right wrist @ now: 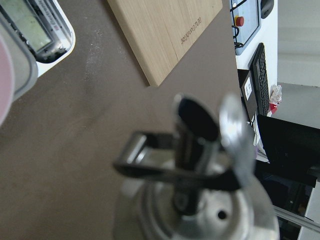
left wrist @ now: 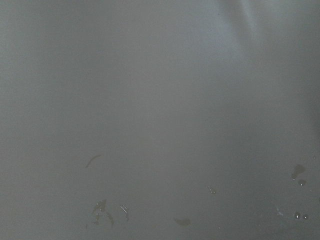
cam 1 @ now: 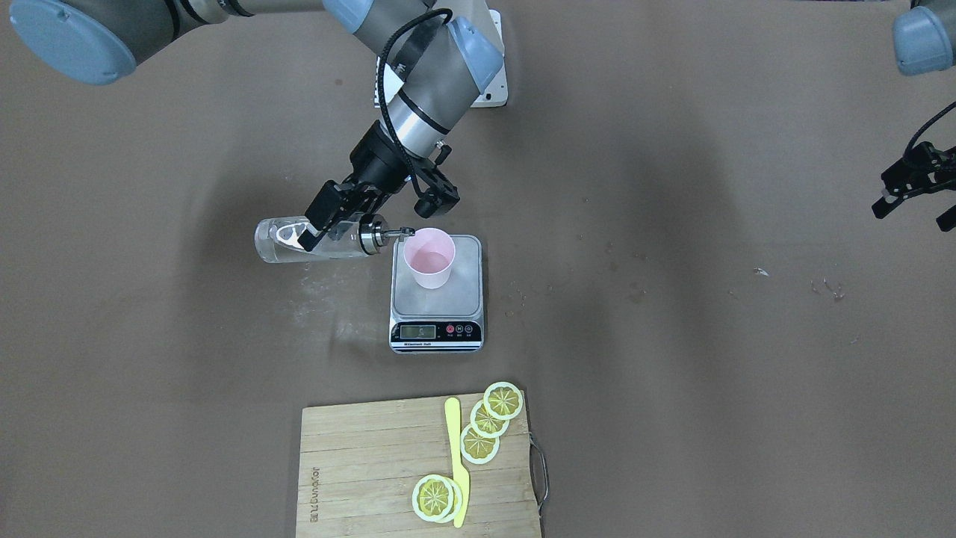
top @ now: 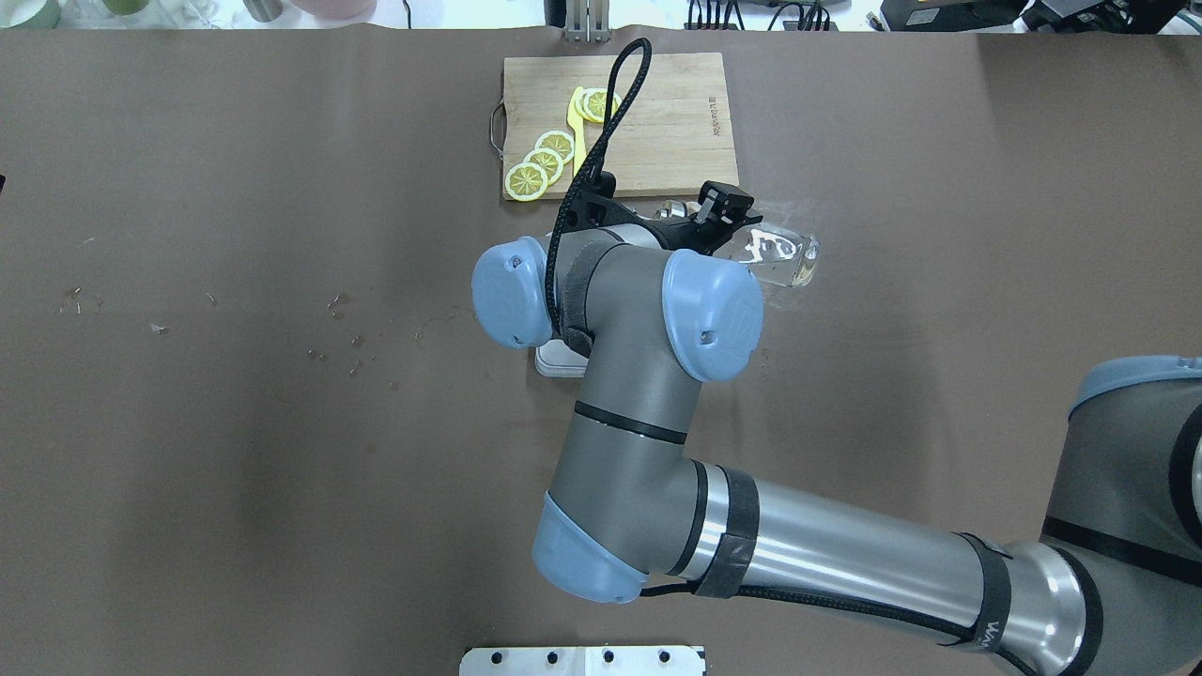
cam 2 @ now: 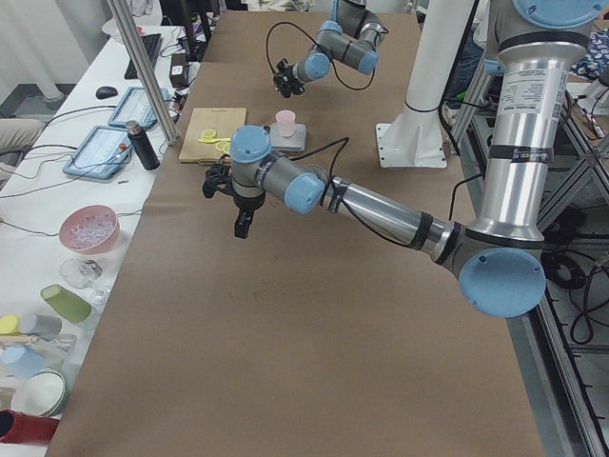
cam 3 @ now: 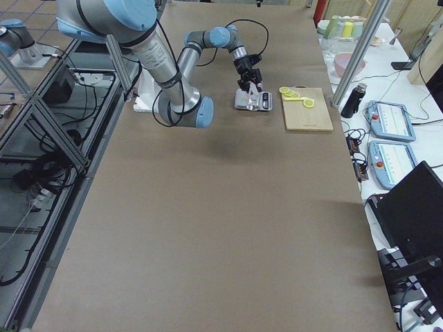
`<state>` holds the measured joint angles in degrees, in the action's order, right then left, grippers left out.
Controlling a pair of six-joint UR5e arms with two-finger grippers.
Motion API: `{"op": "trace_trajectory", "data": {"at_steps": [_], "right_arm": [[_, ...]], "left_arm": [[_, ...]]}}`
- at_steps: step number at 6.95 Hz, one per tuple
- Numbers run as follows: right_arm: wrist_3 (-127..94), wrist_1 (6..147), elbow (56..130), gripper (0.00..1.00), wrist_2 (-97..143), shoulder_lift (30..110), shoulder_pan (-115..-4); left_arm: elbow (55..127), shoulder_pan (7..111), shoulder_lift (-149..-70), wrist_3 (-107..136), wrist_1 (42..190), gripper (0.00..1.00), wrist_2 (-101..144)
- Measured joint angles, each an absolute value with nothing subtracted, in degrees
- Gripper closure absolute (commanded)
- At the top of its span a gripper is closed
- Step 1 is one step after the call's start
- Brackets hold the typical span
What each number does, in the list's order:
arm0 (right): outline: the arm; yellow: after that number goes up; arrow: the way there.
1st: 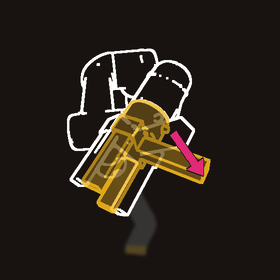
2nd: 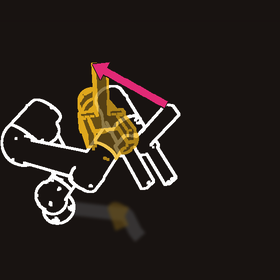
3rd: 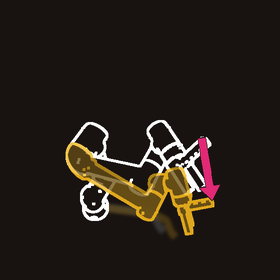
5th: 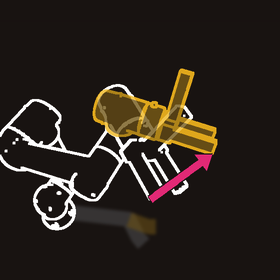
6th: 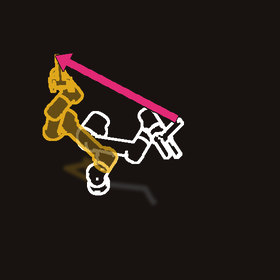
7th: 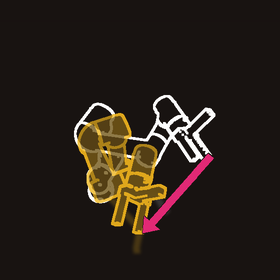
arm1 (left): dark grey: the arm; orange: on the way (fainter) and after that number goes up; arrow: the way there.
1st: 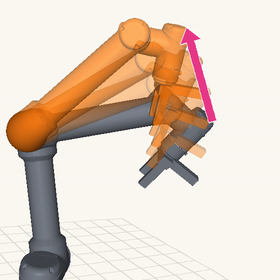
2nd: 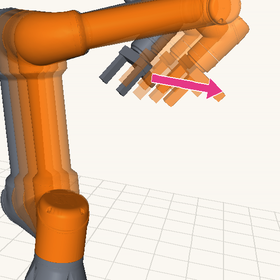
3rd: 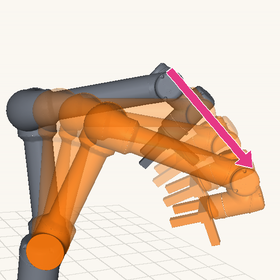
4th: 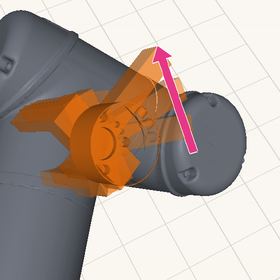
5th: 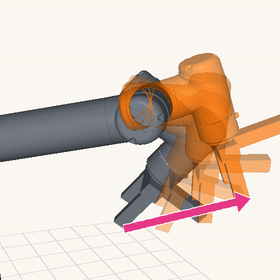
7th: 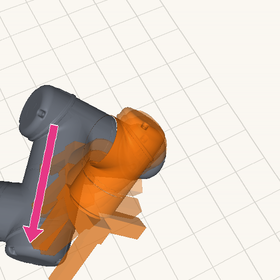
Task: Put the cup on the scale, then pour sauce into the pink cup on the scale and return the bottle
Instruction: 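Tilt the bottle spout down into the pink cup with the right gripper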
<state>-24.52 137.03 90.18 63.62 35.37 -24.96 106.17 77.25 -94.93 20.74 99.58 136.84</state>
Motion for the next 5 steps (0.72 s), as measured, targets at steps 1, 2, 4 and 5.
{"op": "trace_trajectory", "data": {"at_steps": [1,2,4,5], "right_arm": [[-24.5,138.0,89.5,1.0,62.9,35.1,-24.9],[-24.5,139.3,89.3,1.0,62.0,35.1,-24.8],[-24.7,142.1,89.1,1.0,59.9,35.4,-24.2],[-25.1,143.1,88.9,1.0,59.1,35.6,-23.6]], "left_arm": [[106.1,77.4,-94.9,20.7,99.6,0.03,137.6],[106.0,77.5,-94.9,20.7,99.6,0.03,137.8],[106.0,77.5,-94.9,20.7,99.6,0.03,138.0],[106.0,77.6,-94.9,20.8,99.5,0.03,138.0]]}}
